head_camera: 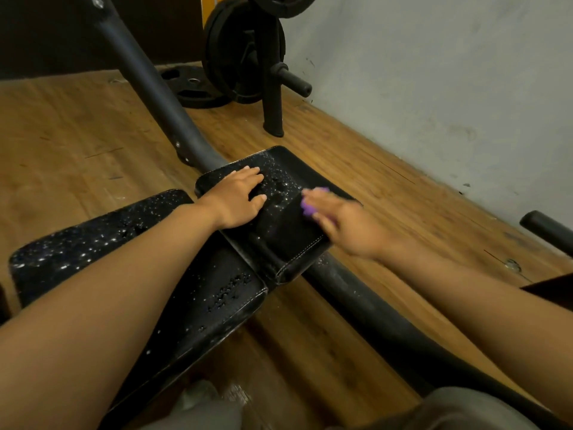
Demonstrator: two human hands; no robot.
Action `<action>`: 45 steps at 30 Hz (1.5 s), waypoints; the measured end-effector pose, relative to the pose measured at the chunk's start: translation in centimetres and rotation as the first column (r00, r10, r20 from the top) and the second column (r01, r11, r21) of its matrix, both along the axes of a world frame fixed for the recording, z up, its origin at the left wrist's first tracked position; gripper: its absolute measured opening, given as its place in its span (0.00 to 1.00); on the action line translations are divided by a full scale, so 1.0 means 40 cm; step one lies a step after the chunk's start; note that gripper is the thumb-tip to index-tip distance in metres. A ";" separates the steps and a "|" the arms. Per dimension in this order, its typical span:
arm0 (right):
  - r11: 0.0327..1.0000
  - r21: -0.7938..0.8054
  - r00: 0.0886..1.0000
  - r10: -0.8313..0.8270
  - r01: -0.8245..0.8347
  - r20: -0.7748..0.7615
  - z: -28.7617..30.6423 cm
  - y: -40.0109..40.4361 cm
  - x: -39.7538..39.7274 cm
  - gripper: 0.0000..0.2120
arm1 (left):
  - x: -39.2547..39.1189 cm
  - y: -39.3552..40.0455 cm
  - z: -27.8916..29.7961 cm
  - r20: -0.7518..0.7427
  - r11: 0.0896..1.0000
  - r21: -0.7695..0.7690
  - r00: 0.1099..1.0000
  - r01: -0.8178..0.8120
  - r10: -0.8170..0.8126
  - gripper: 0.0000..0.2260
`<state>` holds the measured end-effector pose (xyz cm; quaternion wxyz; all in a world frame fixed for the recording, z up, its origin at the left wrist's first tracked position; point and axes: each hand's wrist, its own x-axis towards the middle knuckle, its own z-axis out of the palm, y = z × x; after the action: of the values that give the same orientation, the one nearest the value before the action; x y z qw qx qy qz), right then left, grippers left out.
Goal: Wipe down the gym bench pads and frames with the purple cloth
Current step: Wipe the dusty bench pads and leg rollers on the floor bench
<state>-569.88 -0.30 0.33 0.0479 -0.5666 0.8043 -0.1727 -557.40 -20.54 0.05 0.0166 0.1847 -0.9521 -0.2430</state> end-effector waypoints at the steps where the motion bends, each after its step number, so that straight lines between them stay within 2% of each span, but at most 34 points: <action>1: 0.990 -0.007 0.990 -0.139 0.139 0.003 0.000 -0.022 -0.024 0.17 | 0.001 -0.001 0.000 0.000 1.000 -0.010 1.000 0.006 -0.006 0.25; 3: 0.961 -0.020 0.961 -0.276 0.275 -0.019 -0.008 -0.056 -0.005 0.16 | 0.003 -0.006 -0.002 0.012 0.999 -0.043 1.000 0.019 -0.019 0.25; 4: 0.969 -0.009 0.969 -0.247 0.247 -0.018 -0.011 -0.061 0.033 0.17 | 0.004 -0.010 -0.004 0.024 0.998 -0.060 0.999 0.029 -0.028 0.25; 6: 1.000 -0.004 1.000 -0.022 0.022 -0.002 -0.007 -0.039 0.135 0.21 | 0.008 -0.019 -0.008 0.040 0.997 -0.070 0.998 0.040 -0.037 0.25; 8: 0.981 -0.019 0.981 0.193 -0.192 0.024 -0.002 -0.002 0.214 0.22 | 0.008 -0.025 -0.011 0.021 0.998 -0.048 0.999 0.043 -0.042 0.25; 9: 0.966 -0.012 0.966 0.257 -0.257 0.031 0.008 0.006 0.215 0.22 | 0.009 -0.026 -0.010 0.008 0.998 -0.035 0.999 0.043 -0.043 0.24; 11: 0.959 0.039 0.959 0.281 -0.282 0.023 0.023 -0.003 0.160 0.22 | 0.014 -0.026 -0.006 0.007 0.999 -0.026 0.999 0.042 -0.041 0.24; 13: 0.986 0.061 0.988 0.154 -0.154 -0.005 0.011 -0.035 0.068 0.20 | 0.024 -0.027 -0.004 0.020 0.996 -0.061 0.998 0.058 -0.057 0.24; 16: 0.981 0.050 0.982 -0.188 0.187 0.016 0.001 -0.107 -0.053 0.16 | 0.043 -0.024 0.002 0.043 0.985 -0.146 0.996 0.087 -0.081 0.25; 18: 0.961 0.047 0.962 -0.274 0.273 0.017 -0.004 -0.144 -0.053 0.14 | 0.053 -0.020 0.010 0.064 0.981 -0.171 0.995 0.091 -0.081 0.25; 20: 0.981 0.050 0.982 -0.189 0.190 -0.015 -0.004 -0.134 0.002 0.19 | 0.056 -0.019 0.012 0.074 0.977 -0.192 0.994 0.090 -0.077 0.25; 22: 0.998 0.048 0.998 0.039 -0.036 -0.051 0.003 -0.073 0.076 0.22 | 0.058 -0.020 0.007 0.074 0.977 -0.197 0.995 0.085 -0.071 0.25; 25: 0.939 0.121 0.946 0.319 -0.323 0.051 0.023 0.019 0.130 0.23 | 0.062 -0.025 0.003 0.042 0.980 -0.179 0.996 0.088 -0.082 0.25; 27: 0.901 0.118 0.907 0.404 -0.417 0.118 0.039 0.023 0.101 0.22 | 0.067 -0.028 0.001 0.019 0.982 -0.164 0.996 0.094 -0.092 0.25; 28: 0.898 0.110 0.904 0.415 -0.425 0.105 0.040 0.006 0.074 0.21 | 0.069 -0.029 -0.001 0.009 0.982 -0.162 0.996 0.093 -0.093 0.25; 30: 0.941 0.111 0.947 0.319 -0.321 0.036 0.025 -0.061 -0.009 0.21 | 0.072 -0.030 -0.004 -0.007 0.981 -0.171 0.996 0.087 -0.090 0.26; 32: 0.992 0.088 0.996 0.083 -0.087 0.040 0.005 -0.152 -0.099 0.20 | 0.072 -0.026 -0.005 -0.015 0.978 -0.191 0.996 0.083 -0.088 0.26; 34: 0.989 0.086 0.990 -0.125 0.119 0.068 -0.006 -0.231 -0.151 0.21 | 0.072 -0.023 -0.006 -0.021 0.974 -0.215 0.997 0.072 -0.079 0.26; 36: 0.980 0.078 0.981 -0.188 0.184 0.039 -0.008 -0.272 -0.143 0.20 | 0.073 -0.022 -0.008 -0.025 0.972 -0.229 0.997 0.061 -0.068 0.26; 38: 0.991 0.073 0.994 -0.112 0.112 -0.005 -0.004 -0.246 -0.093 0.21 | 0.072 -0.019 -0.011 -0.023 0.971 -0.232 0.998 0.056 -0.063 0.26; 41: 0.973 0.066 0.975 0.222 -0.220 -0.030 0.000 -0.127 -0.003 0.23 | 0.069 -0.021 -0.019 -0.020 0.968 -0.248 0.999 0.027 -0.033 0.27; 43: 0.915 0.108 0.921 0.388 -0.389 0.029 0.012 -0.058 0.025 0.22 | 0.069 -0.023 -0.024 -0.040 0.967 -0.253 0.999 -0.004 -0.007 0.28; 45: 0.870 0.124 0.878 0.467 -0.478 0.108 0.028 -0.038 0.014 0.22 | 0.071 -0.019 -0.025 -0.050 0.968 -0.250 0.999 -0.024 0.012 0.28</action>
<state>-569.32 -1.84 1.44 0.1601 -0.7342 0.6493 -0.1171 -554.57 -21.30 -0.96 0.0649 0.1839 -0.9728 -0.1249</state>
